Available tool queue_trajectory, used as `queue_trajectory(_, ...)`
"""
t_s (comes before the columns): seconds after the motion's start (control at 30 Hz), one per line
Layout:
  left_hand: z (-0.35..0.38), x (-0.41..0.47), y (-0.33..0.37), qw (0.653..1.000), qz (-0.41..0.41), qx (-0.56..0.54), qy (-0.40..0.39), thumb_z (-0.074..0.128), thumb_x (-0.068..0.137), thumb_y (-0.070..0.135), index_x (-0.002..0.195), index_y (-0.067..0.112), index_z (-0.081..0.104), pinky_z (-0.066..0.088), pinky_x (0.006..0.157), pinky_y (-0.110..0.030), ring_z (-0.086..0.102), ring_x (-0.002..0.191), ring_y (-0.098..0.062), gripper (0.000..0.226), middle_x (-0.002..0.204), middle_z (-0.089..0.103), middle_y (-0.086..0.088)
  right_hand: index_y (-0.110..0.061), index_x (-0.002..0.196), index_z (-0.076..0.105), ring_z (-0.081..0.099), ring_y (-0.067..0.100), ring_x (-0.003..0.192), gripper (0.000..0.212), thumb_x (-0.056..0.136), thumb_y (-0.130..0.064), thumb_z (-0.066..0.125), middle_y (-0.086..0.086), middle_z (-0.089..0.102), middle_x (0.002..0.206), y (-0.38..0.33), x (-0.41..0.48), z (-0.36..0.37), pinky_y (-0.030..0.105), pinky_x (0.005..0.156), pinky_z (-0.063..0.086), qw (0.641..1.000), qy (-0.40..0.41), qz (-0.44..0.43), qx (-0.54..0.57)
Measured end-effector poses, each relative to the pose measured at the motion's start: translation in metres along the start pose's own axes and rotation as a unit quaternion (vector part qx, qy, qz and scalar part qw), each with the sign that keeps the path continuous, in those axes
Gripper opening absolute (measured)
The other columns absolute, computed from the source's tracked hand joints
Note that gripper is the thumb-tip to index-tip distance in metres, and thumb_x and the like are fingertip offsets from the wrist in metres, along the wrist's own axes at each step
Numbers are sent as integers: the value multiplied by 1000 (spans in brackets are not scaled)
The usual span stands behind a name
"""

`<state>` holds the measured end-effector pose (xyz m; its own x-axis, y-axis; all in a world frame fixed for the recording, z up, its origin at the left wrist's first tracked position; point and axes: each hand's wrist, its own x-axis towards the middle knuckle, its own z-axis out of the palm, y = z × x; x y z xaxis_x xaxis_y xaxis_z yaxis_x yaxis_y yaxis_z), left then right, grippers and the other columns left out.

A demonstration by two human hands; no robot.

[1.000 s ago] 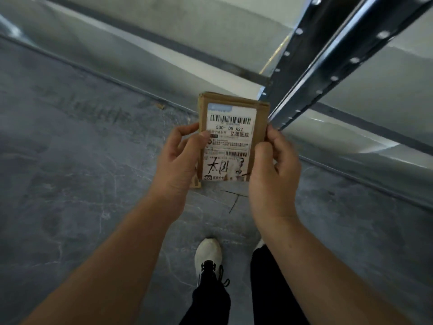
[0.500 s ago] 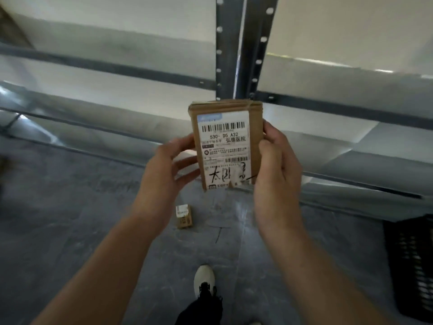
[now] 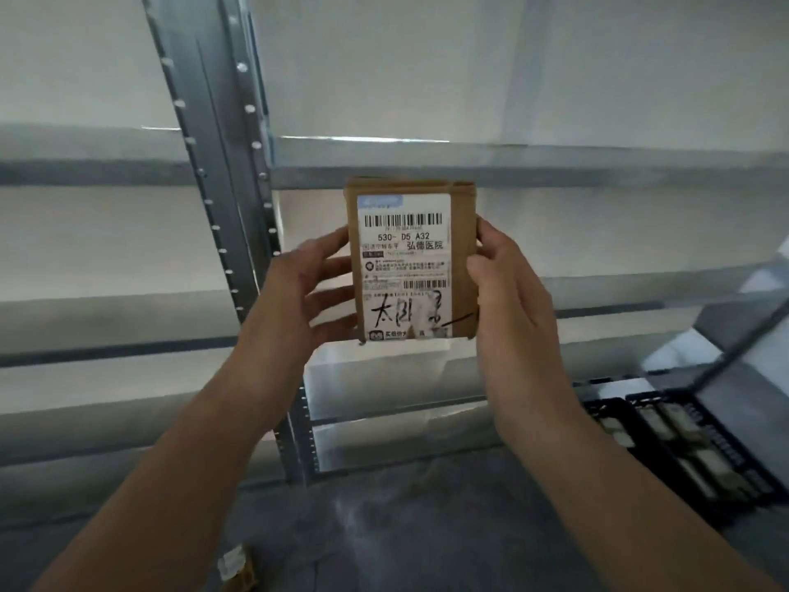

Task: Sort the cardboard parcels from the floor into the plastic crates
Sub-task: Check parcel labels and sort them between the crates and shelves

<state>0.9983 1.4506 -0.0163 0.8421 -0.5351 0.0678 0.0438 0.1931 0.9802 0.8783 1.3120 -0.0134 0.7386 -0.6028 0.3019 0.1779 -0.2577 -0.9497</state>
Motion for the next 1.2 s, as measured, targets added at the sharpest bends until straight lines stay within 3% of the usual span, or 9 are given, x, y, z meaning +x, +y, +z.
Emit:
queue_trajectory(0.17, 34, 25, 22, 995, -18, 7, -101, 33, 100, 56, 132, 35, 66, 48, 107, -52, 67, 119, -20, 50, 126, 72, 5, -44, 127, 64, 73, -10, 98, 35, 114, -22, 41, -28, 79, 104, -31, -6, -19, 7, 72, 55, 993, 119, -15, 5)
queue_trajectory(0.33, 85, 41, 13, 980, -45, 13, -195, 28, 104, 52, 124, 40, 68, 52, 103, -47, 71, 111, -13, 45, 118, 75, 11, -48, 127, 63, 74, -5, 107, 35, 115, -23, 40, -24, 80, 111, -28, -18, -46, 15, 83, 60, 975, 221, 9, -9)
queue_trajectory(0.57, 207, 34, -28, 956, -84, 11, -281, 29, 105, 49, 129, 34, 65, 50, 105, -45, 71, 111, -16, 46, 118, 76, 6, -56, 122, 58, 73, -7, 108, 34, 115, -28, 41, -31, 78, 110, -3, -42, -140, 18, 86, 60, 947, 315, 52, -32)
queue_trajectory(0.77, 340, 9, -85, 948, -116, 21, -294, 29, 105, 50, 99, 43, 74, 50, 105, -47, 71, 110, -14, 47, 112, 77, 8, -58, 125, 55, 71, -7, 114, 37, 115, -25, 41, -36, 75, 111, 41, -58, -265, 33, 102, 61, 930, 353, 96, -31)
queue_trajectory(0.87, 402, 1, -112, 951, -138, 30, -276, 29, 105, 51, 109, 39, 72, 49, 108, -50, 68, 115, -17, 45, 119, 75, 5, -54, 131, 56, 70, -5, 117, 36, 115, -25, 41, -36, 75, 114, 64, -61, -326, 37, 105, 60, 927, 353, 123, -20)
queue_trajectory(0.97, 454, 5, -139, 947, -160, 40, -274, 28, 105, 50, 95, 41, 76, 48, 109, -50, 69, 113, -17, 50, 113, 77, 5, -46, 146, 54, 70, -6, 118, 39, 115, -28, 42, -36, 73, 118, 90, -53, -380, 30, 100, 62, 925, 351, 144, -11)
queue_trajectory(1.03, 488, 14, -158, 943, -172, 43, -283, 26, 106, 49, 101, 37, 72, 47, 109, -48, 68, 115, -17, 47, 117, 75, 2, -46, 147, 54, 69, -9, 114, 39, 115, -27, 43, -38, 73, 113, 111, -43, -414, 21, 92, 63, 923, 351, 157, 1)
queue_trajectory(1.1, 523, 30, -182, 940, -178, 53, -285, 25, 107, 48, 101, 36, 70, 53, 100, -41, 71, 107, -14, 46, 109, 78, 4, -46, 144, 54, 69, -12, 111, 38, 115, -23, 43, -41, 73, 108, 138, -28, -447, 16, 87, 61, 920, 349, 176, 9)
queue_trajectory(1.2, 576, 65, -230, 941, -183, 79, -273, 24, 107, 48, 101, 36, 70, 57, 85, -37, 73, 98, -12, 48, 97, 78, 9, -47, 142, 55, 70, -6, 117, 40, 115, -21, 43, -37, 73, 115, 185, 4, -494, 28, 96, 63, 915, 353, 194, 10)
